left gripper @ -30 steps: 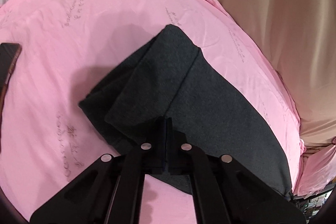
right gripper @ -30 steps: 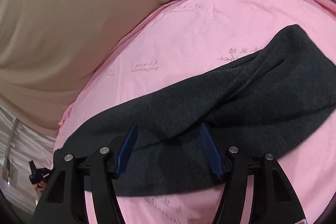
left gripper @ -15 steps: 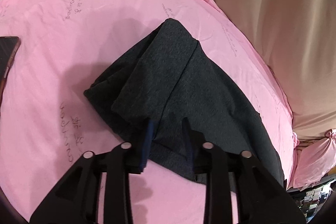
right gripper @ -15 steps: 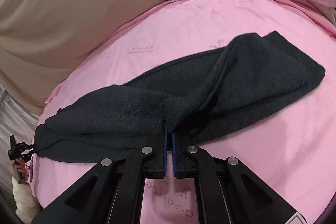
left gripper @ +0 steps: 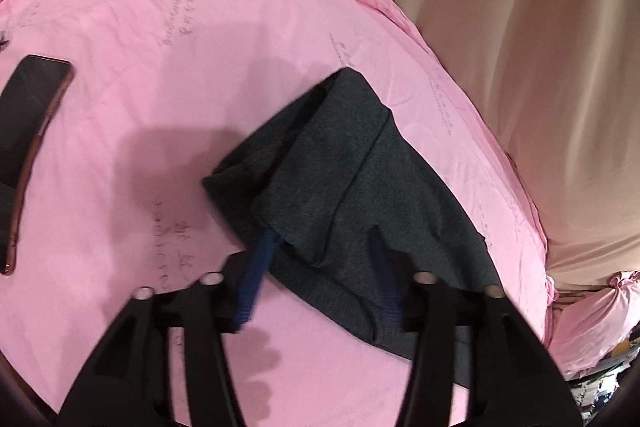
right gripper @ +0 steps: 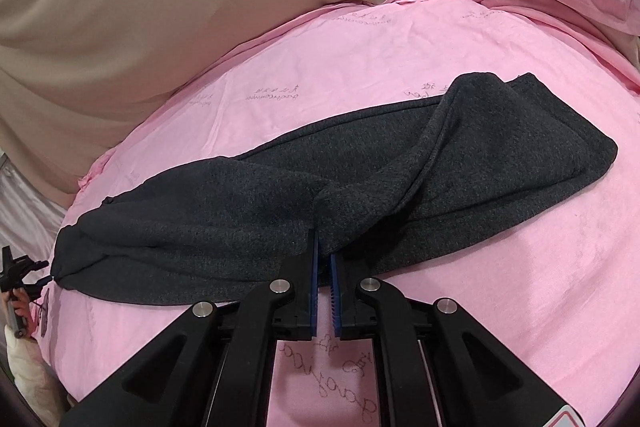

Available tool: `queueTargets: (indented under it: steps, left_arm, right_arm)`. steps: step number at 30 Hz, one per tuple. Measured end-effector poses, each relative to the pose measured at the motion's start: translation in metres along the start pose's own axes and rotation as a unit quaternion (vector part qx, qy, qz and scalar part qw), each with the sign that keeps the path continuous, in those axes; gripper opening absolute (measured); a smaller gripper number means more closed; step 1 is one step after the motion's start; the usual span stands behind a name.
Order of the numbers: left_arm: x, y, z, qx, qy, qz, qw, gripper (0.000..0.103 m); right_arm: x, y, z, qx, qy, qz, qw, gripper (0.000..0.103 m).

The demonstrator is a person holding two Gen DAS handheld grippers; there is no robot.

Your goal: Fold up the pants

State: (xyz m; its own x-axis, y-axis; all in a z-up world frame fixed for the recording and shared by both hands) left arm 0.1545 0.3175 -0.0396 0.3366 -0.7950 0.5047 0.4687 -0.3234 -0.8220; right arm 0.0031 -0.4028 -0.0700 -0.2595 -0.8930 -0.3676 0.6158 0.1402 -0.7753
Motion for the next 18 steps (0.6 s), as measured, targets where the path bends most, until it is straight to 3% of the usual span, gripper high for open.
queueTargets:
  steps: [6, 7, 8, 9, 10, 12, 14, 18]
  left_arm:
    - [-0.001, 0.017, 0.007, -0.014, -0.002, -0.004, 0.9999, 0.061]
    - [-0.002, 0.026, 0.010, -0.024, -0.007, -0.007, 0.9997, 0.057]
    - [-0.004, 0.032, 0.012, -0.030, -0.014, -0.009, 0.9994, 0.040]
    - [-0.005, 0.035, 0.013, -0.032, -0.016, -0.009, 0.9993, 0.030]
    - [-0.008, 0.036, 0.016, -0.031, -0.022, -0.002, 0.9993, 0.006]
    - [-0.005, 0.028, 0.020, -0.031, -0.026, -0.024, 0.9989, 0.006]
    - [0.003, 0.001, 0.023, -0.006, -0.007, -0.031, 0.9995, 0.006]
    - [0.001, -0.038, 0.018, 0.011, 0.010, 0.013, 0.9998, 0.006]
  right_arm:
    - [0.002, 0.000, 0.000, 0.001, 0.000, -0.001, 1.000, 0.006]
    - [0.002, 0.000, 0.000, 0.001, 0.000, -0.001, 1.000, 0.007]
    - [0.002, 0.001, 0.000, 0.002, 0.000, -0.002, 1.000, 0.007]
    - [0.002, 0.000, 0.000, 0.002, 0.000, -0.002, 1.000, 0.008]
    - [0.002, 0.001, 0.000, 0.001, 0.000, -0.003, 1.000, 0.009]
    - [0.003, 0.000, -0.001, 0.001, -0.001, -0.003, 1.000, 0.009]
    - [0.002, 0.000, 0.000, 0.002, -0.002, -0.001, 1.000, 0.009]
    - [0.003, 0.000, -0.001, 0.001, -0.008, 0.005, 1.000, 0.009]
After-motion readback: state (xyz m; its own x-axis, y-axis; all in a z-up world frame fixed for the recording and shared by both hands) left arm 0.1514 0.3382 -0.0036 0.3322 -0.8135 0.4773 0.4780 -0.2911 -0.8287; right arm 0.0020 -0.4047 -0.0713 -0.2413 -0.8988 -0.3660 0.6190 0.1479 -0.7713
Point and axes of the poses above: each gripper's, at about its wrist camera, not at the fingertips, and y roughly the way its jaws point, x to its right, z to its top, the point moved 5 cm from there along y, roughly the way its jaws point, and after that the axes turned 8 degrees about -x, right-handed, at the moved point
